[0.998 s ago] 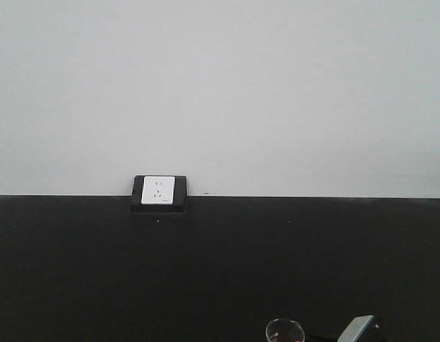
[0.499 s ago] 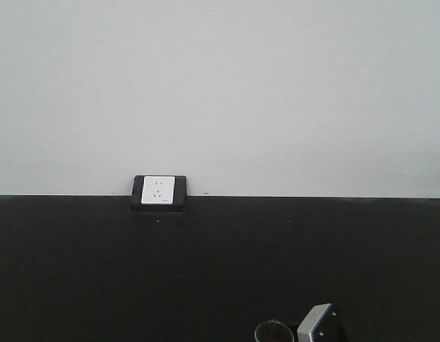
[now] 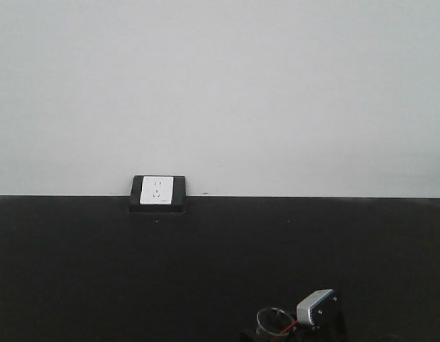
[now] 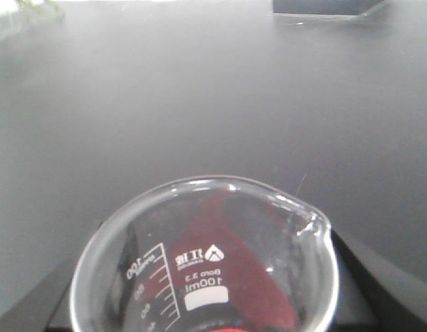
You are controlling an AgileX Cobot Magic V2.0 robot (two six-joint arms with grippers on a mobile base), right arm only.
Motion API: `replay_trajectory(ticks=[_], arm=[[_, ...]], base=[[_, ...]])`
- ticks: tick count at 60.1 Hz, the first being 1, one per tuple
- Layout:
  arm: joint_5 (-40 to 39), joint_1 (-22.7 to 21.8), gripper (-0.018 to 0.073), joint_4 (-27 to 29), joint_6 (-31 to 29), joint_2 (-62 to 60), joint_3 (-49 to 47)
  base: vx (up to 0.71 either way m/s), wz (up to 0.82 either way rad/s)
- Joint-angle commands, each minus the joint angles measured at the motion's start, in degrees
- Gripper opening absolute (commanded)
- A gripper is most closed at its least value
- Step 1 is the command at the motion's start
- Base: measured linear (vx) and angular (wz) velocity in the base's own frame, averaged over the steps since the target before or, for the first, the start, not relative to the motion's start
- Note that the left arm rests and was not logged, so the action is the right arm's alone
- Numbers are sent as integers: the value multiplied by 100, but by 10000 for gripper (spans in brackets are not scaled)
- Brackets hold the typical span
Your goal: Grab beaker from right and move to left
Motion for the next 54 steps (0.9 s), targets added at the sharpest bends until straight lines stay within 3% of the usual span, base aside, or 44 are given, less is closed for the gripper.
replay_trajectory(ticks=[1, 14, 25, 35, 48, 54], arm=[[175, -4, -3, 81, 430, -811, -108], [2130, -4, -3, -342, 1499, -2388, -108], [3695, -4, -3, -1310, 2962, -3902, -108], [4681, -4, -3, -2922, 4846, -5159, -108], [4820, -4, -3, -4914, 7105, -6196, -108], [4814, -4, -3, -5561, 7454, -6427, -108]], base=[[0, -1], [0, -1], [0, 0], [0, 0], [0, 0], [0, 0]])
